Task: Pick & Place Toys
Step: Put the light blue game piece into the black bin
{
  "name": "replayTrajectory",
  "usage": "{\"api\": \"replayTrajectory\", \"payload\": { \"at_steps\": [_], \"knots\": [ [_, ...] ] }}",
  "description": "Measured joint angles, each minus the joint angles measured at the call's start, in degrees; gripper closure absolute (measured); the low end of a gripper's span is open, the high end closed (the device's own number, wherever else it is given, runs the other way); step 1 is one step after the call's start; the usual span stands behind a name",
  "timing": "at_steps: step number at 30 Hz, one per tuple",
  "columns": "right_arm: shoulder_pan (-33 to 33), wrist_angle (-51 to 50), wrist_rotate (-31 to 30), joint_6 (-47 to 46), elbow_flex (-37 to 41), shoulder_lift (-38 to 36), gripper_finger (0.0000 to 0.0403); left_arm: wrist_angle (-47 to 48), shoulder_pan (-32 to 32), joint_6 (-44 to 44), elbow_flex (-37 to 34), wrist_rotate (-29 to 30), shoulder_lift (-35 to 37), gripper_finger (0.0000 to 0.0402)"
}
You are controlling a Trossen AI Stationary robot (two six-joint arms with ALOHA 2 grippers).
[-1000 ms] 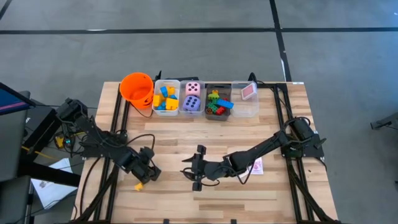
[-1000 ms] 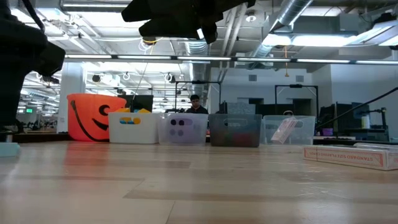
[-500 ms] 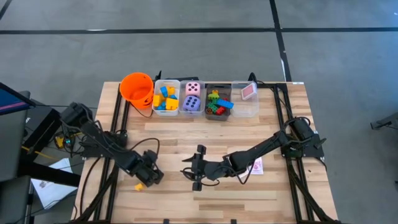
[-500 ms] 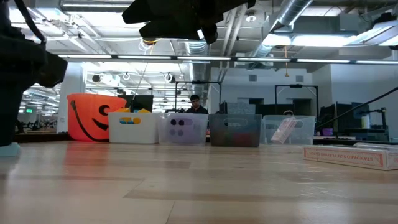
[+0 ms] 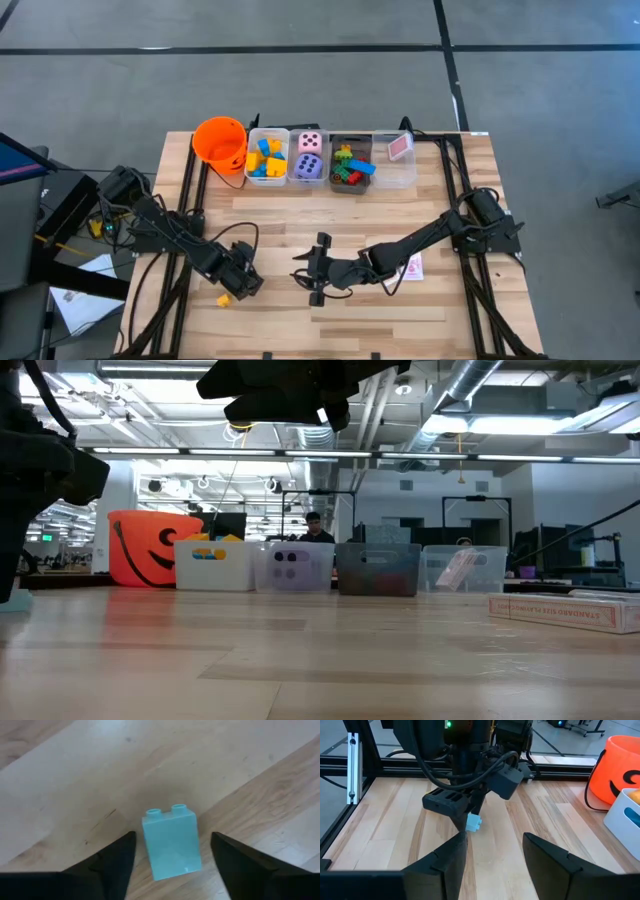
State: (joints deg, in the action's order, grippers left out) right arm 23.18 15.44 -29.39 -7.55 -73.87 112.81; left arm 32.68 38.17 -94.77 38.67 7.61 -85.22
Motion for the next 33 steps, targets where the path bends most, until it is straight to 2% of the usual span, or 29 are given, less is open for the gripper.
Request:
{"api": "replayTrajectory", "payload": {
  "at_steps": [6,8,17,21,25,29,33],
  "knots": [
    [0.0,0.0,0.0,0.0,0.0,0.0,0.0214,-2.2,0.1,0.1,-0.1,-3.0,1.4,0.0257],
    [0.0,0.0,0.0,0.0,0.0,0.0,0.0214,-2.8,0.2,2.0,-0.1,-3.4,2.0,0.0276],
    [0.3,1.1,0.0,0.0,0.0,0.0,0.0214,-10.1,0.1,9.7,-0.1,-1.2,11.7,0.0274],
    [0.9,2.3,0.0,1.8,0.0,-0.3,0.0214,-11.8,0.1,16.2,-0.1,3.5,17.7,0.0267],
    [1.9,6.9,0.9,7.7,0.0,-0.6,0.0214,-14.8,0.1,22.6,-0.1,10.3,22.0,0.0267],
    [3.4,14.3,1.0,17.2,0.0,-0.7,0.0214,-23.5,0.0,31.3,-0.1,16.7,23.4,0.0266],
    [3.9,16.6,1.2,21.5,0.0,-0.7,0.0214,-35.1,-0.2,39.9,0.0,17.8,22.8,0.0267]
  ]
}}
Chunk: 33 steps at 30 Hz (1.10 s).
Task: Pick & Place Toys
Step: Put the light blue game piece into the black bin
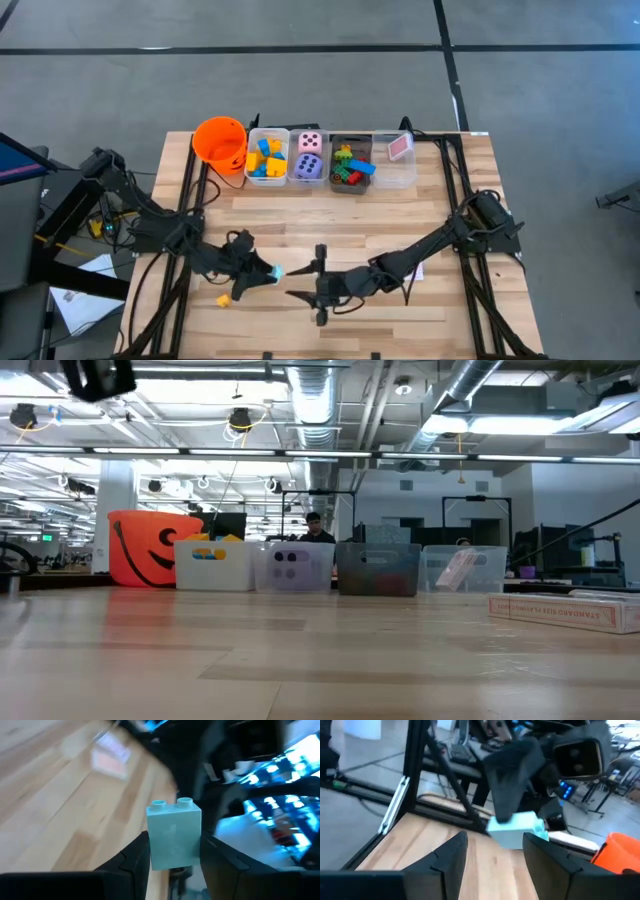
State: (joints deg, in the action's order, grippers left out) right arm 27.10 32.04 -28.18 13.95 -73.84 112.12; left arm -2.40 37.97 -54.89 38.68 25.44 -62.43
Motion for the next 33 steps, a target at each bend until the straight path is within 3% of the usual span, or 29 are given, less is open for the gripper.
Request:
{"api": "replayTrajectory", "payload": {
  "at_steps": [6,10,21,33],
  "knots": [
    [-0.9,1.0,-0.2,0.2,0.0,0.0,0.0214,-9.1,-0.1,5.4,0.0,0.1,-1.2,0.0266],
    [-1.0,1.0,-0.3,0.2,0.0,0.0,0.0204,-9.4,-0.1,5.2,0.0,0.1,-1.7,0.0265],
    [-1.8,1.4,-0.3,1.7,0.0,0.0,0.0129,-9.2,-0.1,5.0,0.0,0.1,-1.8,0.0264],
    [-1.8,5.6,-0.4,6.2,0.0,0.0,0.0121,-9.1,-1.5,5.0,0.0,2.7,-2.2,0.0264]
  ]
}}
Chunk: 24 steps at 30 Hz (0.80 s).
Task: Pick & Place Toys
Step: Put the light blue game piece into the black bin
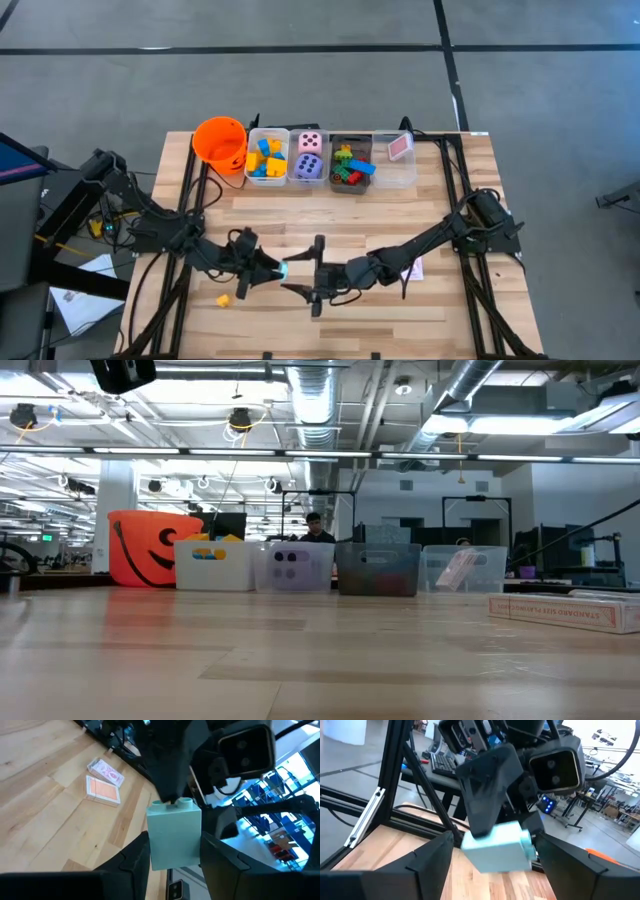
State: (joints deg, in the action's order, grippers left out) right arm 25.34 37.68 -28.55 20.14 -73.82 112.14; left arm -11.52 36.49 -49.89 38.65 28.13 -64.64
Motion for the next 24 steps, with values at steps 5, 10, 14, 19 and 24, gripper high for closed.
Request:
{"api": "replayTrajectory", "payload": {
  "at_steps": [5,10,14,19,24],
  "knots": [
    [0.0,0.5,-0.1,0.0,0.0,0.0,0.0121,-0.2,-1.7,0.1,0.0,-0.1,0.0,0.0264],
    [-0.1,0.7,-0.4,0.0,-0.1,0.0,0.0121,-1.5,-3.3,0.2,-0.1,-1.7,0.0,0.0264],
    [0.1,0.7,-1.7,2.4,-0.1,0.0,0.0121,-3.3,-3.5,0.0,-0.1,-3.0,0.0,0.0264],
    [0.1,0.0,-3.6,3.0,-0.2,-0.1,0.0121,-4.1,-3.6,0.0,-0.2,-3.6,-0.1,0.0262],
    [0.1,0.0,-5.0,3.1,-0.2,-0.2,0.0121,-6.1,-3.6,0.0,-0.2,-3.6,-0.5,0.0262]
  ]
}}
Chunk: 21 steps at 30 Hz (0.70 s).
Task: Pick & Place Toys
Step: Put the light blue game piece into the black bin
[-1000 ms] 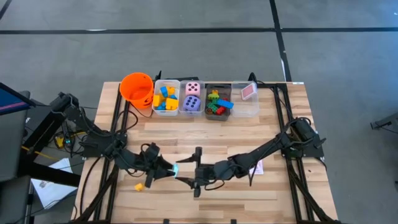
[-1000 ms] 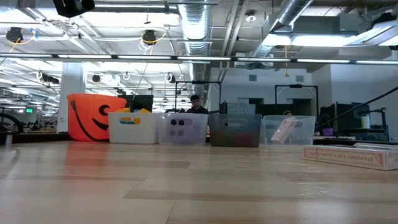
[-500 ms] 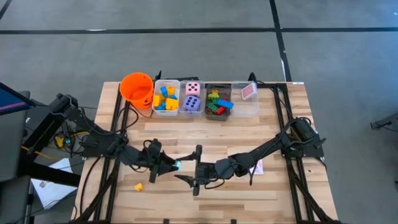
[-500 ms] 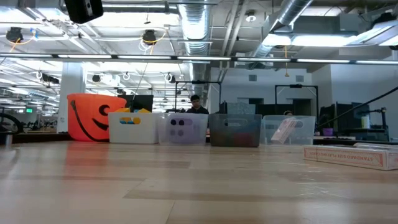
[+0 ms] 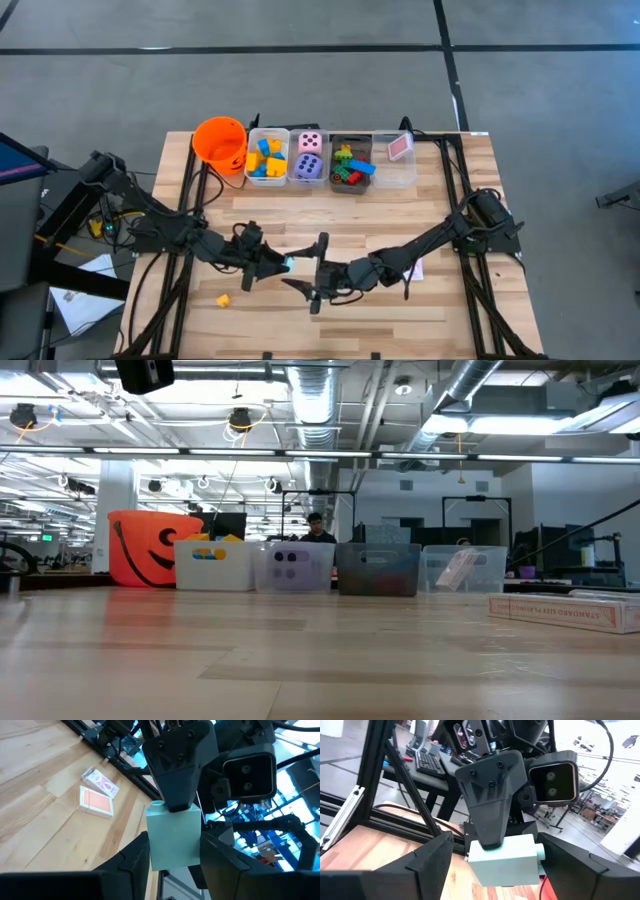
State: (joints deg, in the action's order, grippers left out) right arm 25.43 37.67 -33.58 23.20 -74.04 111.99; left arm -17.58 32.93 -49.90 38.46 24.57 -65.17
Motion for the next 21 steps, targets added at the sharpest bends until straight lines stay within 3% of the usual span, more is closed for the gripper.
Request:
{"api": "replayTrajectory", "payload": {
  "at_steps": [7,15,21],
  "knots": [
    [0.5,-0.5,-3.2,2.5,0.1,0.0,0.0121,-5.3,0.0,0.2,0.0,-2.1,-3.4,0.0261],
    [-0.3,-4.8,-8.7,2.0,0.2,0.2,0.0121,-16.1,0.1,3.9,0.3,-9.0,-5.0,0.0261],
    [-0.1,-4.8,-9.1,0.8,0.3,0.3,0.0121,-13.9,0.1,4.6,0.2,-9.0,-4.6,0.0261]
  ]
}}
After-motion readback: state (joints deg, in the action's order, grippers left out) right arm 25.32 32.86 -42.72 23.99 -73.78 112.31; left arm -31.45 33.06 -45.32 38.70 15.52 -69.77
